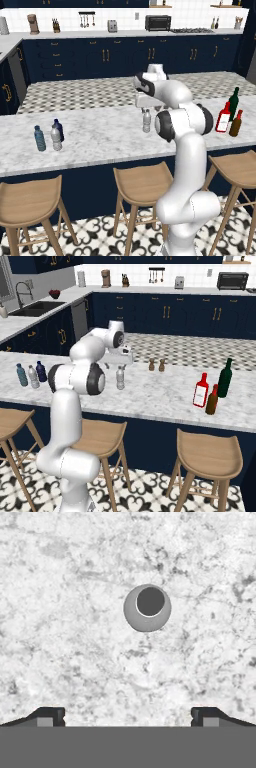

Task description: Move the plastic bottles in the middle to the plastics group, and the glass bottles in the middle to the glass group.

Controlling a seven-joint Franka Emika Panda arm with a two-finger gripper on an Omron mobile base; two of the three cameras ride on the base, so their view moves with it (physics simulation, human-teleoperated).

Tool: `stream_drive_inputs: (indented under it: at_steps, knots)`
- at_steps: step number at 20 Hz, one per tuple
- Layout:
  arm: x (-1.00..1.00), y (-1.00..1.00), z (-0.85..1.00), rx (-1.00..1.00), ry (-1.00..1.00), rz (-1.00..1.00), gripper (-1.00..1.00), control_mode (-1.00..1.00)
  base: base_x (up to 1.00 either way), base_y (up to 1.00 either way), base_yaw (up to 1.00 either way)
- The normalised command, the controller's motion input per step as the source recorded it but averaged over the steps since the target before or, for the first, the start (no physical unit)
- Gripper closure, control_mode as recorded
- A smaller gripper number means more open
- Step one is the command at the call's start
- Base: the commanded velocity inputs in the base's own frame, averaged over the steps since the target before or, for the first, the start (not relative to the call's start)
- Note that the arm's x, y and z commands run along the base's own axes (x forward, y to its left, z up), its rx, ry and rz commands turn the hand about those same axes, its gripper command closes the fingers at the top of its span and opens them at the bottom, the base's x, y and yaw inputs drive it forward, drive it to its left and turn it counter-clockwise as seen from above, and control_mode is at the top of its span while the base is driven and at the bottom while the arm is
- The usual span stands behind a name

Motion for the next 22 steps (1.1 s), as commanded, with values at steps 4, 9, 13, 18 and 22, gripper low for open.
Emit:
stream_drive_inputs:
  at_steps: [4, 9, 13, 18, 22]
  knots:
    - [0.52, 0.0, -0.01, 0.0, 0.0, 0.0, -1.0, -1.0, 0.0, 0.0, 0.0]
    - [0.33, 0.0, -0.01, 0.0, 0.0, 0.0, -1.0, -1.0, 0.0, 0.0, 0.0]
    - [0.0, 0.0, -0.01, 0.0, 0.0, 0.0, -1.0, -1.0, 0.0, 0.0, 0.0]
    - [0.0, 0.0, -0.15, 0.0, -0.01, 0.0, -1.0, -1.0, 0.0, 0.0, 0.0]
    - [-0.01, 0.0, -0.44, 0.0, -0.11, 0.0, -1.0, -1.0, 0.0, 0.0, 0.0]
